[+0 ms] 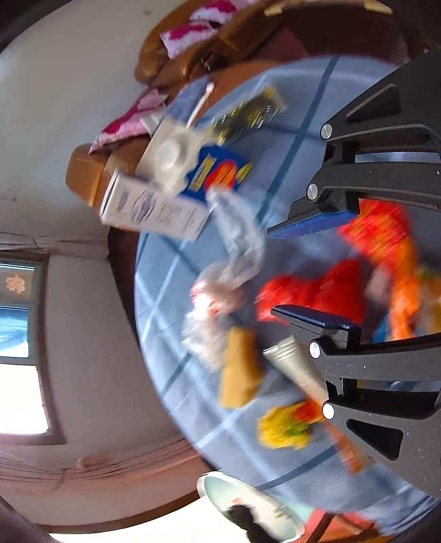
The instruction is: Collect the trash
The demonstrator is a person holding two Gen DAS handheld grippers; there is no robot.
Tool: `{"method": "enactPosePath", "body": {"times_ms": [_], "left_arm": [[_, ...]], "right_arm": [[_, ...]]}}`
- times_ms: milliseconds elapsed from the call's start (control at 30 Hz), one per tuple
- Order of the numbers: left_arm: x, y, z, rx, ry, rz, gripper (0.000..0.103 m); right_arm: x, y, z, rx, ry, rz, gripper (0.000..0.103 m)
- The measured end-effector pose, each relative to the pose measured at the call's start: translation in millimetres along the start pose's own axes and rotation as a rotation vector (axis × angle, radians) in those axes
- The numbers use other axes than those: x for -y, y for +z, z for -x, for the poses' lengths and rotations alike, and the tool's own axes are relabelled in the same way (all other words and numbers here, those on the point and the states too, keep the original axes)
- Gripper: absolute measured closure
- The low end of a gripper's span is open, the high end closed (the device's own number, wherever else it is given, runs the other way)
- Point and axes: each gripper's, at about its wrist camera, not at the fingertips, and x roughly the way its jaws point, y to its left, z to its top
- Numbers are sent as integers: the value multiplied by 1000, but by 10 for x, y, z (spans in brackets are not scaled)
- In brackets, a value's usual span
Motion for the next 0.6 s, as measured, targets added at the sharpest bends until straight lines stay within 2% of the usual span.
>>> {"method": "enactPosePath", "body": {"times_ms": [133,200,267,367,467,600], "left_arm": [[6,2,-27,-4,0,3,95],[18,13,-11,1,6,2,95],[23,5,17,6,12,1,95],[34,-16,76,14,19,3,95],[52,-49,102,15,13,-2,95],[33,-88,131,17,8,-4,95]], "right_arm": [[63,-278,174,-38,8,17,62],[116,-311,339,17,11,-45,62],[107,-297,483,62,60,-118,62],[-181,-330,552,89,92,-114,62],[-563,-406,411,48,137,-113,62],[-885,-497,199,-15,169,-94,62]]}}
